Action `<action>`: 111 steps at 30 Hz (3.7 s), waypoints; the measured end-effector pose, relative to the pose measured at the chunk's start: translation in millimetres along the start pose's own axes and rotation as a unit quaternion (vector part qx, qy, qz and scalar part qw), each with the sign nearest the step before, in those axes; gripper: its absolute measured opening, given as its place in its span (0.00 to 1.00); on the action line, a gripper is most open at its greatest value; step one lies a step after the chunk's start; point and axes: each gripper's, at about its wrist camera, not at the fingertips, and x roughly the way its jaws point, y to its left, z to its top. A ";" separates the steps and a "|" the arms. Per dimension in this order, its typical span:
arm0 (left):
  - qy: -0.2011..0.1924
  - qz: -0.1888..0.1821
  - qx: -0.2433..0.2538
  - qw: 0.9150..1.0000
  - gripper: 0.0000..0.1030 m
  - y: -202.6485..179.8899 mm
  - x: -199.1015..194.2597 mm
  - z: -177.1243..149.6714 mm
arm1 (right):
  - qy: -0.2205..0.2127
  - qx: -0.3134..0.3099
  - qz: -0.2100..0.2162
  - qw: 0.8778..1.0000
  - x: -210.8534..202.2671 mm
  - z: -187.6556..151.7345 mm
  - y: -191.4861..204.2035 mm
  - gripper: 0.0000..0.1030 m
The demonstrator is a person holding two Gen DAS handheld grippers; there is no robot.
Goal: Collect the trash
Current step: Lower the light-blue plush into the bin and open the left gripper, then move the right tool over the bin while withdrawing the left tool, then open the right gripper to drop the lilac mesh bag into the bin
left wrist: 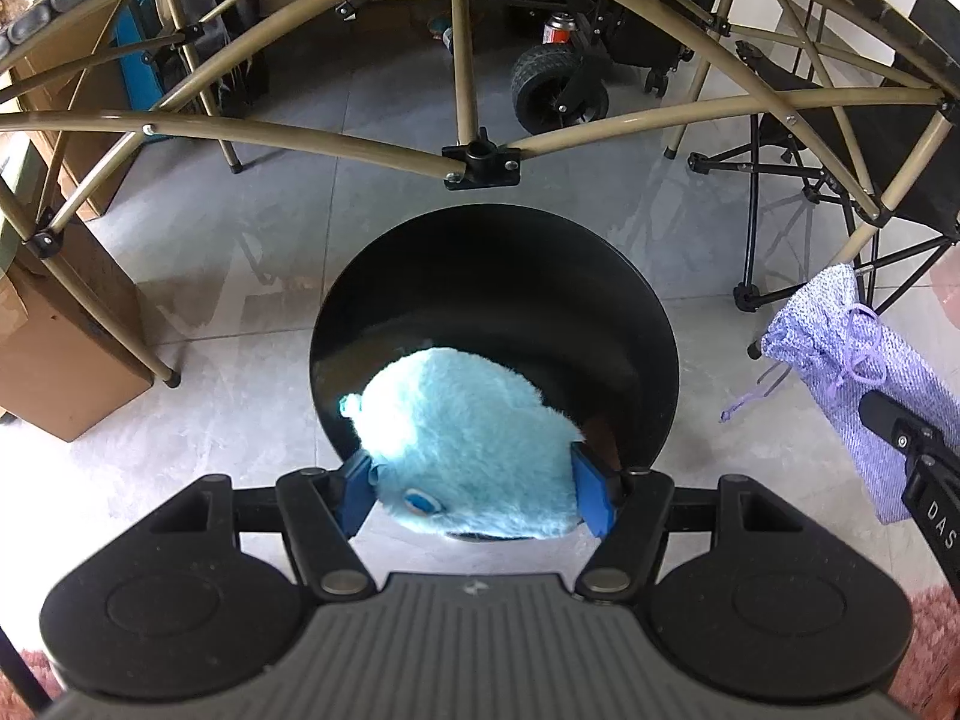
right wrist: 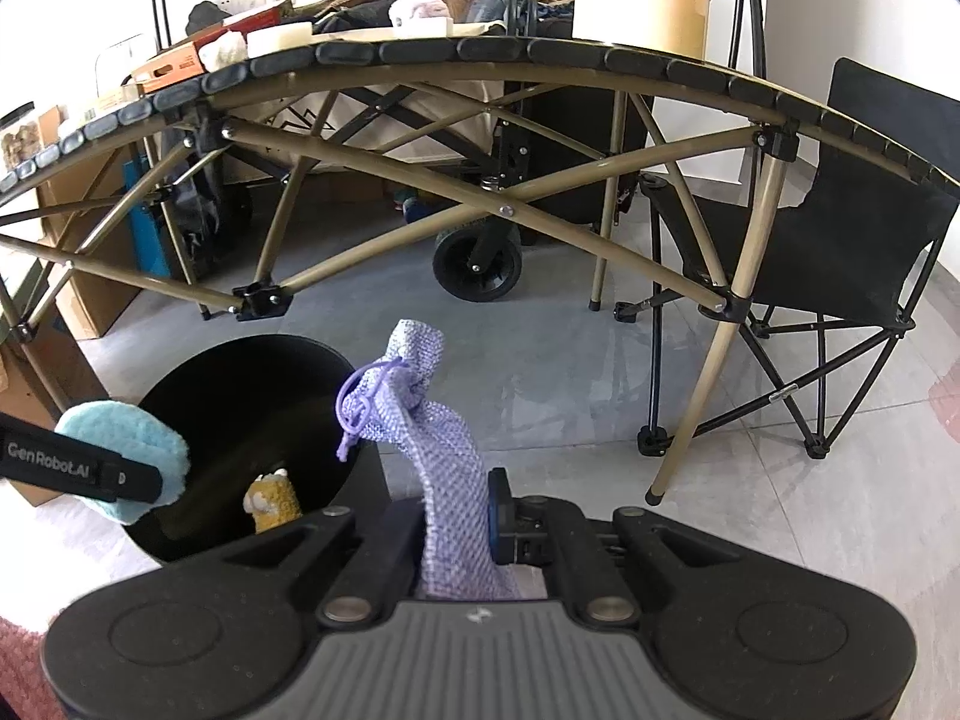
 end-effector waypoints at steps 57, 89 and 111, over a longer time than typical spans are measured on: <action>0.020 0.015 -0.030 0.999 1.00 -15.9 24.3 22.5 | 0.012 0.000 -0.003 1.000 17.4 3.7 -0.6 0.03; -0.010 0.035 -0.135 0.990 1.00 118.3 -4.5 -0.4 | -0.005 -0.075 0.066 0.995 26.8 25.9 104.2 0.03; 0.017 0.049 -0.165 0.985 1.00 158.5 5.6 -20.0 | 0.137 0.001 0.094 0.986 105.3 24.1 150.2 0.03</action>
